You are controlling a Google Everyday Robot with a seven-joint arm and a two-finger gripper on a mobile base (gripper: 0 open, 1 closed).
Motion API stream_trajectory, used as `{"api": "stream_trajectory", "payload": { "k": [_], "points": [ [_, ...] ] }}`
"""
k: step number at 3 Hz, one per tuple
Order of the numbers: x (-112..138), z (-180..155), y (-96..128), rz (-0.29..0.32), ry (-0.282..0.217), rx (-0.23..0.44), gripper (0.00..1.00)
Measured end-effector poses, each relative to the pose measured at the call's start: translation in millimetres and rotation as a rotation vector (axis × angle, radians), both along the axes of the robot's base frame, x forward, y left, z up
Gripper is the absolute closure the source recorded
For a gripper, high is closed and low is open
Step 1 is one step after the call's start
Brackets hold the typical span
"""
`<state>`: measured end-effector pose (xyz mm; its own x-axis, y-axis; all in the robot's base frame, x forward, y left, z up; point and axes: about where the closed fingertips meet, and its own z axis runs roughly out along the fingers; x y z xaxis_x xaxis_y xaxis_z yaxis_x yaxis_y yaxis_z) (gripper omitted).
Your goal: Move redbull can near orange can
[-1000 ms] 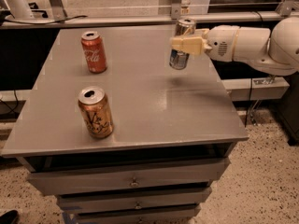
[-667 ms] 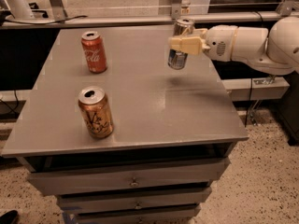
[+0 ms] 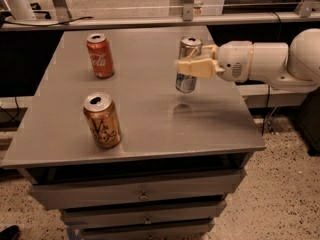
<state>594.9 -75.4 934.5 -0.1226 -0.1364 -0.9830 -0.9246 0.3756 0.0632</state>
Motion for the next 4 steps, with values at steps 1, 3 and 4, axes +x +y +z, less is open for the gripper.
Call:
{"api": "stream_trajectory", "payload": {
  "k": [1, 3, 4],
  "points": [
    [-40, -10, 21, 0.077, 0.006, 0.039, 1.0],
    [-101, -32, 71, 0.245, 0.03, 0.135, 1.0],
    [-123, -40, 90, 0.321, 0.024, 0.135, 1.0]
  ]
}}
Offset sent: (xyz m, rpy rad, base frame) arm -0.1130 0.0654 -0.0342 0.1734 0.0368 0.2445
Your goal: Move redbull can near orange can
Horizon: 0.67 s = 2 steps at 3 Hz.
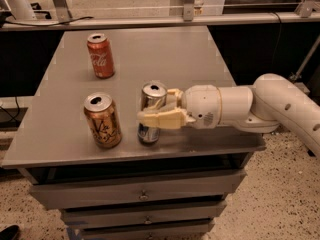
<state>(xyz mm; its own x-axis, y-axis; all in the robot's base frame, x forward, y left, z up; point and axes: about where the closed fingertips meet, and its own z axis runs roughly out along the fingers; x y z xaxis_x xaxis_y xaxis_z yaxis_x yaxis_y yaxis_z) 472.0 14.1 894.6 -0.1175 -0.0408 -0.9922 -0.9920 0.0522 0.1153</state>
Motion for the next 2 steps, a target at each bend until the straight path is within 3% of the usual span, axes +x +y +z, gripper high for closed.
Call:
{"api": "stream_trajectory", "payload": {
  "k": [2],
  "points": [
    [-23.2, -4.9, 23.1, 0.086, -0.055, -0.005, 1.0]
  ]
}}
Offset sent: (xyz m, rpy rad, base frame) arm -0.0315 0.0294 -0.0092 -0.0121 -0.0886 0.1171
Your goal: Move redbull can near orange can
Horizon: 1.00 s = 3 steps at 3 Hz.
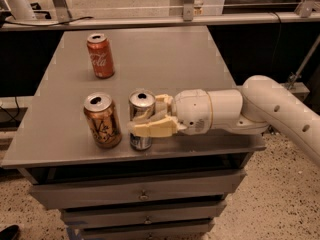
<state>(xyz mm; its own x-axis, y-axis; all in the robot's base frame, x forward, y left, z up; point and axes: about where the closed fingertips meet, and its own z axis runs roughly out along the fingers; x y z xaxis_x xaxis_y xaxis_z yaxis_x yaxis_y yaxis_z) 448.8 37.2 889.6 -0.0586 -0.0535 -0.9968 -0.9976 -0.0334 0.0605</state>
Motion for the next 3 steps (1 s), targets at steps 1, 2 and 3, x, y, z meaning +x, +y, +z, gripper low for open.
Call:
{"api": "stream_trajectory", "payload": {
  "k": [1, 2, 3],
  "points": [
    [-5.5, -3.8, 6.1, 0.015, -0.039, -0.038, 0.83],
    [-8.8, -6.7, 9.2, 0.022, -0.065, -0.066, 0.61],
    [-10.3, -8.4, 10.9, 0.022, -0.073, -0.077, 0.36]
  ]
}}
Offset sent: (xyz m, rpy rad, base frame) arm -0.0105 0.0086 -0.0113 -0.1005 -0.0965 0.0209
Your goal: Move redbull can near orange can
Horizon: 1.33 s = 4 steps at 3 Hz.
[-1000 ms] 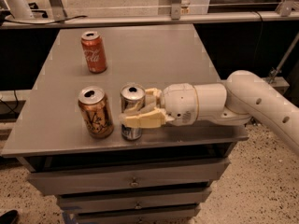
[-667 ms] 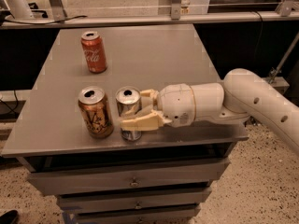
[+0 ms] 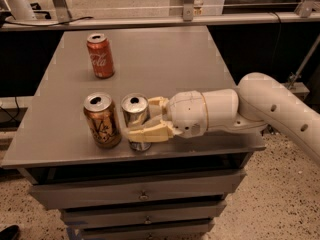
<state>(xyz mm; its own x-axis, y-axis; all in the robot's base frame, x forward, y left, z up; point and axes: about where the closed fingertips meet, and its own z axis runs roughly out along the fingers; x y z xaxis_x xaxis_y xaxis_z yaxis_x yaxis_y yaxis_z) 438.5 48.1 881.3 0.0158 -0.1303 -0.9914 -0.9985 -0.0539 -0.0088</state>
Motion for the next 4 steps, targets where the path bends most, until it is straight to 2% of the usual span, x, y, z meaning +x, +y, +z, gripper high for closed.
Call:
{"api": "stream_trajectory", "payload": {
  "k": [1, 2, 3, 4],
  "points": [
    [0, 0, 0, 0.0, 0.0, 0.0, 0.13],
    [-1, -7, 1, -0.013, 0.009, -0.009, 0.0],
    [-2, -11, 1, -0.022, 0.015, -0.017, 0.0],
    [3, -6, -6, -0.042, -0.005, -0.031, 0.0]
  ]
}}
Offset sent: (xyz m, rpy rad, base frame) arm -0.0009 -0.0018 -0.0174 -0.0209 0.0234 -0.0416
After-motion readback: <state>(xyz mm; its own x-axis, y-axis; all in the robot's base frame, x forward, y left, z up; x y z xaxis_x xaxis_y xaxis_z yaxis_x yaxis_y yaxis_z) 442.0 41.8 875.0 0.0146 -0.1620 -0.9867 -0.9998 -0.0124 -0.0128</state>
